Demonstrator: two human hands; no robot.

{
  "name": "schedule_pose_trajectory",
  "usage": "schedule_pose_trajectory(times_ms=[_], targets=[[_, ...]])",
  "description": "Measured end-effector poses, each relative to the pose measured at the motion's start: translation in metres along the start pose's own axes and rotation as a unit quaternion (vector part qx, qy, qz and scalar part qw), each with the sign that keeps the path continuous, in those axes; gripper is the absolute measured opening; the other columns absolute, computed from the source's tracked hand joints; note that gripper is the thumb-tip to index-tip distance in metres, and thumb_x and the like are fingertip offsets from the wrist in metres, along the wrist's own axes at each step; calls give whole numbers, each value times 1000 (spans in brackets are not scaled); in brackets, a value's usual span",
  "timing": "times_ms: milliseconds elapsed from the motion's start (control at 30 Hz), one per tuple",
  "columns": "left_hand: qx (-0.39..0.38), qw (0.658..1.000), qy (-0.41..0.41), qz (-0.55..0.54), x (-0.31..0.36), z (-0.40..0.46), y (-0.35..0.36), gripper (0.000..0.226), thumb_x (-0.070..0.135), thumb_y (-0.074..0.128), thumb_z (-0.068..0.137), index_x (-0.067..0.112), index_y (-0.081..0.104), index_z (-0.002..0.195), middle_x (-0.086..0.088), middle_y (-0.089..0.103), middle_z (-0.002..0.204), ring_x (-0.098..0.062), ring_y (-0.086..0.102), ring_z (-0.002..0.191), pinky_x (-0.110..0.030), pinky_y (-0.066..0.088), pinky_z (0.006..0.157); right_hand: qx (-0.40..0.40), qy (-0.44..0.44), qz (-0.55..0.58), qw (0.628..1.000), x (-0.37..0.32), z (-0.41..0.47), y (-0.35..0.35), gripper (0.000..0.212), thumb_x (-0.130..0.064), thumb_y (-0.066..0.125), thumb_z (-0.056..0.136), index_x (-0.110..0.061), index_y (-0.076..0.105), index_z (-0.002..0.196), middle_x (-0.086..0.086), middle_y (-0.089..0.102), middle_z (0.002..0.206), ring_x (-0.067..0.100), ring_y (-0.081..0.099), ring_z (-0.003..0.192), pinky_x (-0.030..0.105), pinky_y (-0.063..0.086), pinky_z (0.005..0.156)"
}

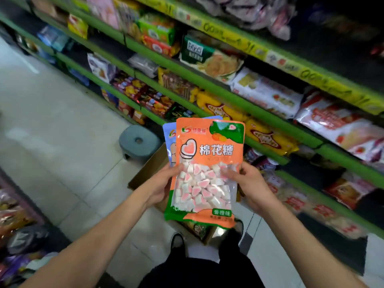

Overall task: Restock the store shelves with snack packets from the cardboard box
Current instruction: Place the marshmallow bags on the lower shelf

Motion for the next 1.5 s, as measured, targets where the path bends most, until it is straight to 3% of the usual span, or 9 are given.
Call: schedule_pose_trajectory(times_ms=[300, 467, 600, 733, 867, 1033, 1133, 1300, 1500], targets=[[-111, 992, 20, 57, 24, -13, 121, 94, 55, 94, 51, 15, 64, 131, -15, 67, 131, -32, 67, 115, -43, 57, 93, 73, -52, 83, 993, -52, -88, -78, 24, -22, 79, 77, -3, 76, 92, 14, 75, 110, 32, 72, 101, 38, 60, 84], [-134, 988, 10, 77, 22, -14, 176, 53, 64, 55, 86, 30, 71, 124, -5, 68, 132, -26, 66, 119, -39, 59, 87, 96, -99, 119, 983, -68, -129, -128, 23, -20, 69, 81, -8, 76, 98, 11, 76, 108, 23, 74, 95, 24, 58, 70], [-102, 987, 27, 123, 4, -7, 217, 49, 49, 45, 103, 19, 59, 139, -11, 63, 138, -32, 62, 124, -53, 48, 106, 107, -125, 124, 978, -63, -163, -173, 26, -24, 67, 84, -11, 74, 105, 8, 75, 113, 24, 72, 103, 29, 57, 81], [-104, 983, 60, 142, -30, -15, 287, 45, 40, 56, 100, 13, 60, 135, -16, 68, 130, -36, 66, 118, -50, 57, 92, 123, -143, 134, 973, -45, -201, -236, 22, -22, 62, 92, -11, 73, 109, 8, 75, 113, 26, 71, 107, 35, 57, 86], [-79, 980, 84, 165, -65, -27, 356, 41, 36, 61, 94, 22, 61, 133, -12, 68, 130, -37, 64, 121, -61, 48, 102, 122, -142, 137, 973, -20, -237, -308, 22, -23, 57, 99, -14, 71, 112, 7, 75, 115, 27, 71, 108, 43, 55, 91], [-70, 988, 51, 125, -107, -53, 424, 32, 17, 71, 82, 8, 72, 113, -18, 75, 110, -32, 75, 94, -40, 62, 74, 134, -133, 149, 971, 2, -275, -382, 21, -22, 54, 102, -11, 71, 100, 17, 74, 111, 34, 71, 103, 46, 58, 86], [-49, 994, -6, 96, -135, -65, 449, 35, 18, 66, 76, 3, 73, 107, -20, 75, 106, -31, 75, 87, -43, 61, 80, 146, -131, 174, 965, 14, -291, -415, 26, -25, 54, 102, -2, 67, 101, 22, 72, 111, 43, 68, 106, 60, 52, 96], [-51, 995, -25, 86, -157, -63, 486, 32, 19, 59, 81, 4, 77, 102, -20, 75, 104, -33, 74, 86, -43, 61, 80, 145, -122, 216, 958, 20, -312, -444, 28, -28, 50, 104, -19, 75, 97, 13, 75, 110, 33, 73, 101, 39, 61, 76], [-118, 991, -36, 55, -167, -47, 527, 28, 22, 69, 72, 6, 81, 91, -19, 77, 97, -34, 76, 82, -40, 62, 65, 170, -141, 239, 945, 16, -321, -474, 28, -30, 48, 104, -22, 75, 104, 12, 74, 115, 32, 71, 107, 47, 57, 87]])
Point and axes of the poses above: each hand's wrist, its own z-axis towards the middle knuckle, its own y-axis out of the palm, x = y × z, the point moved 10 cm from there along z, towards the middle knuckle
